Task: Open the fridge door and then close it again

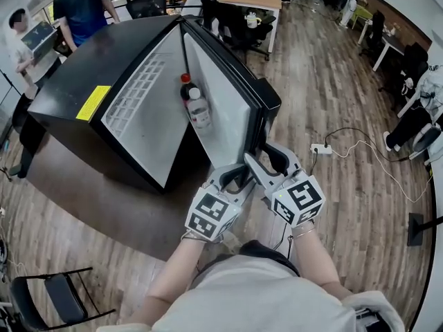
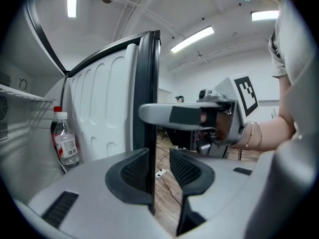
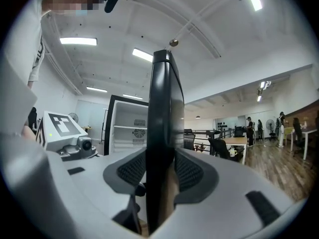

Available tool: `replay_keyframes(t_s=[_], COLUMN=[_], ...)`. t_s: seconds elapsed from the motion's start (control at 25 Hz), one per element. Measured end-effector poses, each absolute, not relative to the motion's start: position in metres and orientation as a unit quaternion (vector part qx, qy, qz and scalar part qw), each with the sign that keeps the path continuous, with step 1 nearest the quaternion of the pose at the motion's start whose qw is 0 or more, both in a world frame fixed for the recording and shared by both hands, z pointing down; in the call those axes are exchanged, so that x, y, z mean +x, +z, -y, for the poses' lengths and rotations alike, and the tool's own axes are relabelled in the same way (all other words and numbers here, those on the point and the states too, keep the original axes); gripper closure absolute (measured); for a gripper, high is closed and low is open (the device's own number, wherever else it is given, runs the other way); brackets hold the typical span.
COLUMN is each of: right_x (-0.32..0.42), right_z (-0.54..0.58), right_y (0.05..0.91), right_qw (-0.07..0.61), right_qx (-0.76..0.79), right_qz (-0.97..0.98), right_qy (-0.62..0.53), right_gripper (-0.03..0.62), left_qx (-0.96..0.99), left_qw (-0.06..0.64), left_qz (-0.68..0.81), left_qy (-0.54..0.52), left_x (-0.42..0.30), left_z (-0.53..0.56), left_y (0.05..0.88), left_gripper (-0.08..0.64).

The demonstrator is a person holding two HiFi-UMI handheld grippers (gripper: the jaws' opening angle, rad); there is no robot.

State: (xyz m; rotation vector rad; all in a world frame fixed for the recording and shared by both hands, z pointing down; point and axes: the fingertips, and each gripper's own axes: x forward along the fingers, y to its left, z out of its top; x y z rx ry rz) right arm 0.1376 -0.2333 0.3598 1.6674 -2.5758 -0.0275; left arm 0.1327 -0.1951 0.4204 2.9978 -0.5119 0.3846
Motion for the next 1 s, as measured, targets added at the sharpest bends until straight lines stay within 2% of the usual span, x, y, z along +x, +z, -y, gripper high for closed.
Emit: replay_keyframes(t_s=[0.36, 0.6, 1.0], right_x=[0.191, 0.216, 0.246], right_z=[0.242, 0.261, 0.273], right_y=[0.361, 0.366, 0.371], right_qw=[0.023, 0.019, -0.004], right_qx=[0.597, 0.620, 0.657], right_qz=[0.802, 0.785, 0.754], right_qy=[-0.012, 0.002, 0.010], right_gripper=[0.442, 0.444, 0.442], left_qx=[0.967, 0.955, 0.934], left_qw=[0.075, 0.097, 0.127], left_qz=[0.223, 0.270, 0.330], left_qy=[0.101, 0.071, 0.050], left_x=[0.104, 0.071, 0.024], left_z=[0.219, 0.252, 0.282], left_y=[0.422, 0.421, 0.424], left_gripper=[0.435, 0.503, 0.525])
